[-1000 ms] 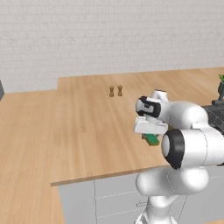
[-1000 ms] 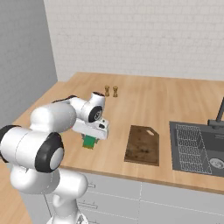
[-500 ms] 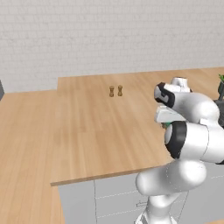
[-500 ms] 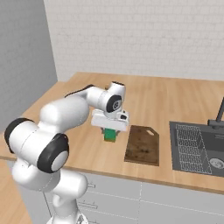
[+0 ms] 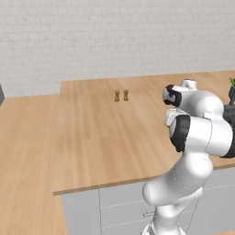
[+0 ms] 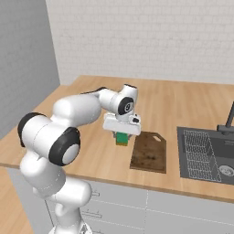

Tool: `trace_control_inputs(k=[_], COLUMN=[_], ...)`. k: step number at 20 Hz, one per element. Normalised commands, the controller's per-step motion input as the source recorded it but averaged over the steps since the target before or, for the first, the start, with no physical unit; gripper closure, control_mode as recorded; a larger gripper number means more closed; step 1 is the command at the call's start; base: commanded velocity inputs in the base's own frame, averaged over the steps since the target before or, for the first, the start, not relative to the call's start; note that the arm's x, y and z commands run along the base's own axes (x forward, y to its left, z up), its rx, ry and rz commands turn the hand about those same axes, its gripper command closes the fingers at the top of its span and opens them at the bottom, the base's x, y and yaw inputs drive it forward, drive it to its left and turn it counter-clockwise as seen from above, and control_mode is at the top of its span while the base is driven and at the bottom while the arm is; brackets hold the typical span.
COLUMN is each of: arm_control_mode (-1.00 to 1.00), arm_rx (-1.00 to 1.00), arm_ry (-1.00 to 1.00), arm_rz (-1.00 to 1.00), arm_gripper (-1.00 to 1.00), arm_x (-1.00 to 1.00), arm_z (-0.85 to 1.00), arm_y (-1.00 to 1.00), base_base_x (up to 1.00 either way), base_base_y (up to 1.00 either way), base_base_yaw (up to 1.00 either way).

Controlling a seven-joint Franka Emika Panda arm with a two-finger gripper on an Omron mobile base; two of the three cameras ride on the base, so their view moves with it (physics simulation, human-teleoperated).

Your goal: Pick up the sponge from the counter and clean the cutting board by briefly scrubbing or pressing down on the cutting board. Once finished, release the sponge.

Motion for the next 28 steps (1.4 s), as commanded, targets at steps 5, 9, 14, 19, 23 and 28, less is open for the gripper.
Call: trace_control_inputs(k=[5, 9, 14, 19, 23, 28], arm_control_mode=[-1.0, -1.0, -1.0, -1.0, -1.0, -1.0], arm_rx=[-0.03, 0.0, 0.0, 0.0, 0.0, 0.0], arm_ry=[0.0, 0.0, 0.0, 0.0, 0.0, -0.02], arm_rz=[0.0, 0.0, 0.0, 0.0, 0.0, 0.0], arm_gripper=[1.0, 1.0, 1.0, 1.0, 1.0, 1.0], arm_x=[0.33, 0.3, 0.17, 0.27, 0.42, 0.36], arm_z=[-0.06, -0.02, -0.27, -0.33, -0.28, -0.1], arm_y=[-0.19, -0.31, -0.35, -0.28, -0.1, -0.01], base_base_x=[0.0, 0.0, 0.0, 0.0, 0.0, 0.0], base_base_y=[0.0, 0.0, 0.0, 0.0, 0.0, 0.0], base_base_yaw=[0.0, 0.0, 0.0, 0.0, 0.0, 0.0])
